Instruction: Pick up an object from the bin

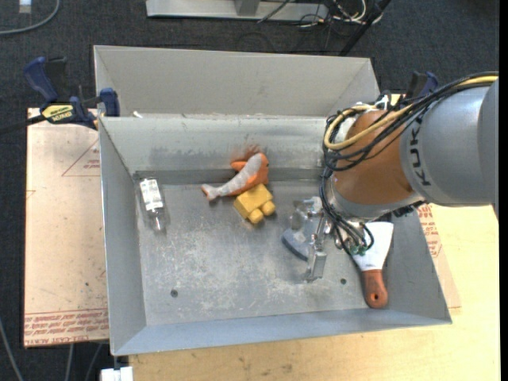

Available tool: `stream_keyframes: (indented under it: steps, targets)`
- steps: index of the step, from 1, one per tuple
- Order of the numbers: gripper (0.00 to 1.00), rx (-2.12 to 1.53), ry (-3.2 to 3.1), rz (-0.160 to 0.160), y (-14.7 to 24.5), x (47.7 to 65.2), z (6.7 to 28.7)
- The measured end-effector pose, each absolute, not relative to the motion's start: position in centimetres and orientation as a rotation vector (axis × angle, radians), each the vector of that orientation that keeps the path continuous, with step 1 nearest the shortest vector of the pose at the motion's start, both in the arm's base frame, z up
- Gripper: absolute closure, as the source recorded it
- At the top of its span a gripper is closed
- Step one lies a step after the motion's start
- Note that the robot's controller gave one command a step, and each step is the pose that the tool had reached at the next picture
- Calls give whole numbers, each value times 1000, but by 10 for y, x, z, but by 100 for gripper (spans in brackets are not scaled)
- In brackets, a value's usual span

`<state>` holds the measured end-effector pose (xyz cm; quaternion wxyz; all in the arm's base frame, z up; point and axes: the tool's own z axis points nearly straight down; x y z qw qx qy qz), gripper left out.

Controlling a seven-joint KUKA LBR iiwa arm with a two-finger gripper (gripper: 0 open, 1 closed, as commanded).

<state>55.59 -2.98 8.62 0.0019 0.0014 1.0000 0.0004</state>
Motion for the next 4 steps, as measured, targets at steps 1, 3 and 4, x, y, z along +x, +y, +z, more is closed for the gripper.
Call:
stream_keyframes:
  steps: [1, 3, 4]
  targets:
    - [100, 338, 3106, 7, -76, 585, 75]
    - [100, 339, 3104, 8, -79, 576, 91]
    - [100, 339, 3104, 8, -79, 576, 91]
